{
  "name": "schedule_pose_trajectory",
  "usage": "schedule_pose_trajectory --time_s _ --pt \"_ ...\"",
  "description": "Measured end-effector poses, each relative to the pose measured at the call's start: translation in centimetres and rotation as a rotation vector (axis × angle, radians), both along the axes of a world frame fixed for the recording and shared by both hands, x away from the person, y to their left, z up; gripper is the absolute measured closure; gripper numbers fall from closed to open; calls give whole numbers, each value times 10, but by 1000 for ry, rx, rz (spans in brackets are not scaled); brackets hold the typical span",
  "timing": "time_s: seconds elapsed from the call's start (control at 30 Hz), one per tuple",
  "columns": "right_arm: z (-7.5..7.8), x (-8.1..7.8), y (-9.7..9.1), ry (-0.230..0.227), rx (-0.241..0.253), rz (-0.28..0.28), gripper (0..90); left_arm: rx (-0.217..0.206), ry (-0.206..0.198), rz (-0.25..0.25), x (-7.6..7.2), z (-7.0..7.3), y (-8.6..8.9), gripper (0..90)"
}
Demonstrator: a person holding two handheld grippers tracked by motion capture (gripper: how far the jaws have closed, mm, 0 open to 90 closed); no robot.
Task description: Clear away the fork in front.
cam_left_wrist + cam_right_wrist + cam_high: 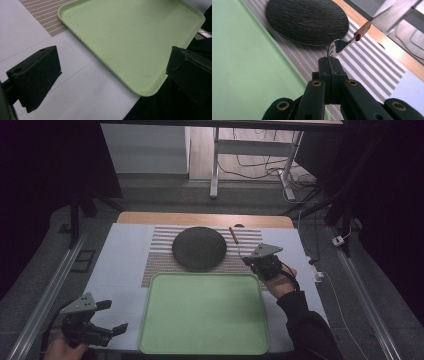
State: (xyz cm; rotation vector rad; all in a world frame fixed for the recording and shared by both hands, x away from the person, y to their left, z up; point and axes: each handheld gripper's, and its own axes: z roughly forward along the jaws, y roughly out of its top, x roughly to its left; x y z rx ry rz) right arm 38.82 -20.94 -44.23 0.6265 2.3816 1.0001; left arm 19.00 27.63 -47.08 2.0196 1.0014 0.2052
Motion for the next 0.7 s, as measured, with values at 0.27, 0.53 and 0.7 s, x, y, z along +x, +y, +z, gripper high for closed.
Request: schedule_pose_trajectory --time_s 0.27,0.53,0.7 --pt "8 -23 -11 71 106 85 900 3 -17 -42 8 4 -12 0" --pt "9 -48 -12 128 173 186 900 -5 -5 -78 20 5 -23 0" --pt "11 -62 -11 162 231 252 900 -10 -9 -98 31 7 -30 0"
